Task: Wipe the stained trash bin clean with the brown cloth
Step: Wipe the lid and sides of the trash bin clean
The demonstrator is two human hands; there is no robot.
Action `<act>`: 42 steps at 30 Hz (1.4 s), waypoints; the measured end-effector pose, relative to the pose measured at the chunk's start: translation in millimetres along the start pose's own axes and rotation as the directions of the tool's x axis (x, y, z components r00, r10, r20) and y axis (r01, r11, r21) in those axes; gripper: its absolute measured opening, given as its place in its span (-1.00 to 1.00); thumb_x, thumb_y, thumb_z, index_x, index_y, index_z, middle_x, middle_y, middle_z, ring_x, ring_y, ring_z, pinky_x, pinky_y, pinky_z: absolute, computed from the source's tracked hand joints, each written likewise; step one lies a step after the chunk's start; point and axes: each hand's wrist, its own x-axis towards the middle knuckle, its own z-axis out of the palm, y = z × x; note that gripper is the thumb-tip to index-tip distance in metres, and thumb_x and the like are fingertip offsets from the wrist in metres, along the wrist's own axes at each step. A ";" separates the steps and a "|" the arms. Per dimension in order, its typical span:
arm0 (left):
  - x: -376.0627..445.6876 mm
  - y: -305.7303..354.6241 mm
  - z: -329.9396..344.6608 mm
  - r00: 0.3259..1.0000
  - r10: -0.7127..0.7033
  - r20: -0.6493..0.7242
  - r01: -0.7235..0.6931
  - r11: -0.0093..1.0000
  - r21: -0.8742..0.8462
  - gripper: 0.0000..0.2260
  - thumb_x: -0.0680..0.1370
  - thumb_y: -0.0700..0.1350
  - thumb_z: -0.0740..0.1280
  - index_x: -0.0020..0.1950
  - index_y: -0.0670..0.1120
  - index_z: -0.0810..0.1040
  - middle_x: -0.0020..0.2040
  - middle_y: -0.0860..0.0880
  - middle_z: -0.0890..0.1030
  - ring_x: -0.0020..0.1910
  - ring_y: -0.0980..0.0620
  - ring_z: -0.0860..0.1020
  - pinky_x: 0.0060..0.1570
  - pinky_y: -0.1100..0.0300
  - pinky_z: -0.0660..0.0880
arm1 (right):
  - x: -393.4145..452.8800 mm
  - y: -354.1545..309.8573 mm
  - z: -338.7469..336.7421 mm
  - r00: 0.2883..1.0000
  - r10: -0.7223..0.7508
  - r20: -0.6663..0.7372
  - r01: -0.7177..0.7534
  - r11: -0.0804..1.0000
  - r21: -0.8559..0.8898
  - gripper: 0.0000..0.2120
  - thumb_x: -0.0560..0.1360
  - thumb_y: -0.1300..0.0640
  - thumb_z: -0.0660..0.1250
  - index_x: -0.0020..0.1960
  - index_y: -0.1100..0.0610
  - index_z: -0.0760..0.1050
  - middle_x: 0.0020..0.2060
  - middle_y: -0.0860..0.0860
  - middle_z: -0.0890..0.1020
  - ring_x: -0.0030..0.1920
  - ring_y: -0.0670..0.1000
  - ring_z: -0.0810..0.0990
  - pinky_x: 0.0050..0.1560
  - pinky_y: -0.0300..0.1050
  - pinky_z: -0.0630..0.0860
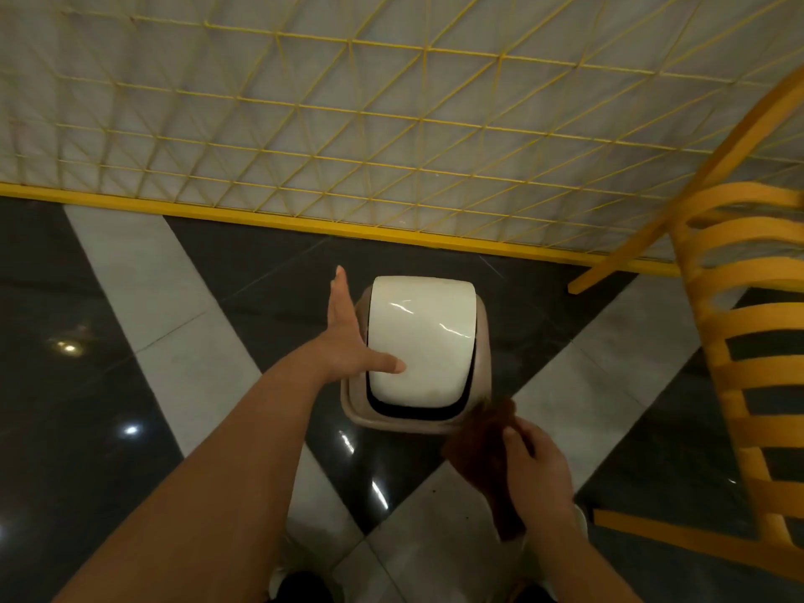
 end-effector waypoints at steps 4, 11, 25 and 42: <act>-26.4 -34.9 -0.5 0.969 -0.206 -0.139 0.164 0.949 -0.268 -0.07 0.38 0.09 0.49 0.54 0.17 -0.09 0.57 0.03 -0.01 0.51 -0.05 0.09 0.41 -0.08 0.17 | 12.2 -10.7 -5.1 0.995 0.090 -0.046 -0.074 0.959 0.272 -0.74 0.62 -0.06 0.10 0.24 -0.07 0.44 0.04 -0.03 0.53 -0.02 0.00 0.49 0.11 0.01 0.41; -46.5 -62.2 42.5 0.847 -0.509 -0.156 0.338 0.740 -0.582 -0.87 0.58 -0.16 0.26 0.06 -0.04 0.58 -0.06 -0.15 0.65 -0.12 -0.09 0.63 -0.13 0.07 0.58 | 27.3 -29.5 12.1 0.993 0.063 0.096 -0.086 0.961 0.264 -0.63 0.63 -0.06 0.10 0.40 -0.07 0.35 0.30 0.04 0.46 0.16 0.05 0.42 0.27 0.07 0.33; -33.0 -55.9 56.5 0.839 -0.542 -0.043 0.322 0.559 -0.764 -0.88 0.51 -0.26 0.36 -0.06 -0.04 0.59 -0.15 -0.12 0.67 -0.15 -0.07 0.65 -0.26 0.11 0.56 | 49.6 -16.7 9.5 0.976 0.217 0.033 -0.210 0.876 0.434 -0.71 0.61 0.15 0.18 0.32 0.02 0.45 0.01 0.01 0.59 -0.08 0.03 0.59 -0.25 -0.15 0.53; -28.8 -63.0 51.9 0.891 -0.439 -0.115 0.331 0.803 -0.495 -0.85 0.53 -0.21 0.32 -0.05 0.03 0.60 -0.06 -0.02 0.64 -0.05 0.00 0.57 -0.20 0.19 0.49 | -26.8 -46.8 154.5 0.882 0.471 0.032 -0.281 0.469 0.837 -0.54 0.48 0.20 0.39 0.35 0.14 0.35 0.21 0.09 0.55 0.20 0.13 0.53 0.27 0.10 0.43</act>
